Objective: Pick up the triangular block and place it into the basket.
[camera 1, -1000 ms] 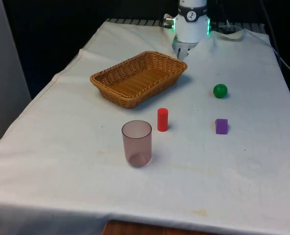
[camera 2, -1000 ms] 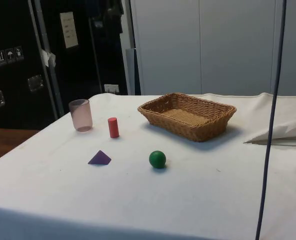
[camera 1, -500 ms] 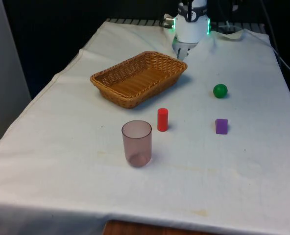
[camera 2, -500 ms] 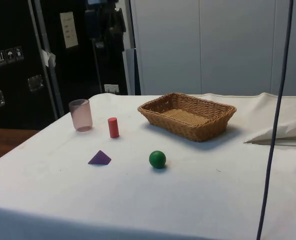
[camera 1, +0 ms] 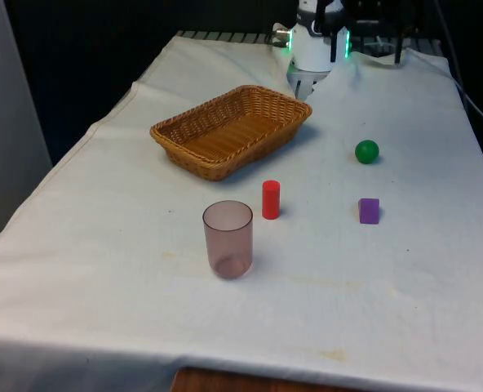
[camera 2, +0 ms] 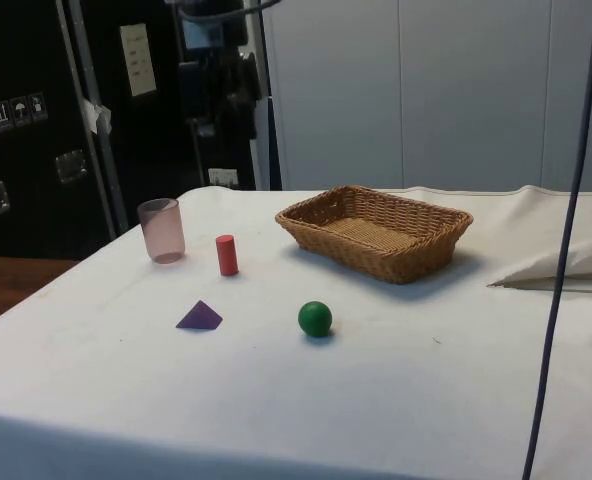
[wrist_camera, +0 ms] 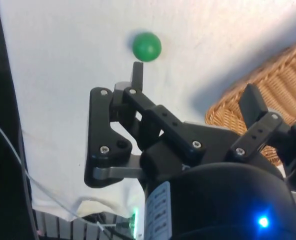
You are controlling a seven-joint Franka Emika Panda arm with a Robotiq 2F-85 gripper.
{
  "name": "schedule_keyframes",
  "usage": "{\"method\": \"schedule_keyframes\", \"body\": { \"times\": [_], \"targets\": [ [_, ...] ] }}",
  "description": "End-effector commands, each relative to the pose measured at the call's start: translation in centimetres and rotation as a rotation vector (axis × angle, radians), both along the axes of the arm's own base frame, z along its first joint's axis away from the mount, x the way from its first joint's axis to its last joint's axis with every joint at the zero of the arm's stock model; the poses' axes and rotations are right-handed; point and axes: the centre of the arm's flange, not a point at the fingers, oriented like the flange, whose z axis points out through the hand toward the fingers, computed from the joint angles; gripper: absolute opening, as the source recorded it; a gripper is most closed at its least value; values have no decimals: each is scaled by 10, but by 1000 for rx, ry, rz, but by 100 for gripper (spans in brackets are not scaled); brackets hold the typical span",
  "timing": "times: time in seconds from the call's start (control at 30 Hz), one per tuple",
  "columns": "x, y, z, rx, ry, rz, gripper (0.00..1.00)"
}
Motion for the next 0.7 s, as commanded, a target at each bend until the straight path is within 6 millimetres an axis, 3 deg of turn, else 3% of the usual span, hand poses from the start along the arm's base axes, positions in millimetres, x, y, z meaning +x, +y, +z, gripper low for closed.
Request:
{"method": "schedule_keyframes", "body": {
  "times": [0.0,0.43,0.67],
  "targets": [
    [2,5,-6,-1,-5,-6,100],
    [27,34,-45,-2,-4,-16,100],
    [37,38,-61,-9,-16,-21,100]
  ]
}}
